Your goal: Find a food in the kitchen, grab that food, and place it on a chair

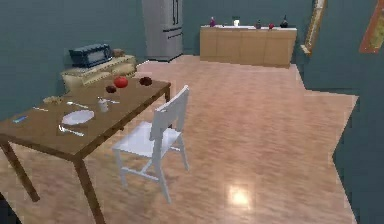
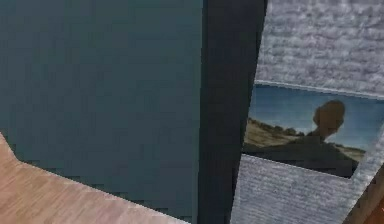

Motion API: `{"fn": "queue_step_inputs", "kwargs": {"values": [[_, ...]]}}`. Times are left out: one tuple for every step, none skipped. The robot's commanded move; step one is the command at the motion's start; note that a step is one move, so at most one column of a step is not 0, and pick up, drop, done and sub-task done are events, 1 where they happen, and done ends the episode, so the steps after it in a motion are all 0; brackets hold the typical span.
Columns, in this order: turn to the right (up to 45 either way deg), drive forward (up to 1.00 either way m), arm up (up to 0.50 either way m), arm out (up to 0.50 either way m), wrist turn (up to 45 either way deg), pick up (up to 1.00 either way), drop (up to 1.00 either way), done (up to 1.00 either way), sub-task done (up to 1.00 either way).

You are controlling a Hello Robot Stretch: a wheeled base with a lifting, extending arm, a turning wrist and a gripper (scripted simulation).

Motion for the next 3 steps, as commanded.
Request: {"fn": "queue_step_inputs", "kwargs": {"values": [[0.0,0.45,0.0,0.0,0.0,0.0,0.0,0.0,0.0],[-39.0,0.0,0.0,0.0,0.0,0.0,0.0,0.0,0.0],[0.0,0.45,0.0,0.0,0.0,0.0,0.0,0.0,0.0]]}}
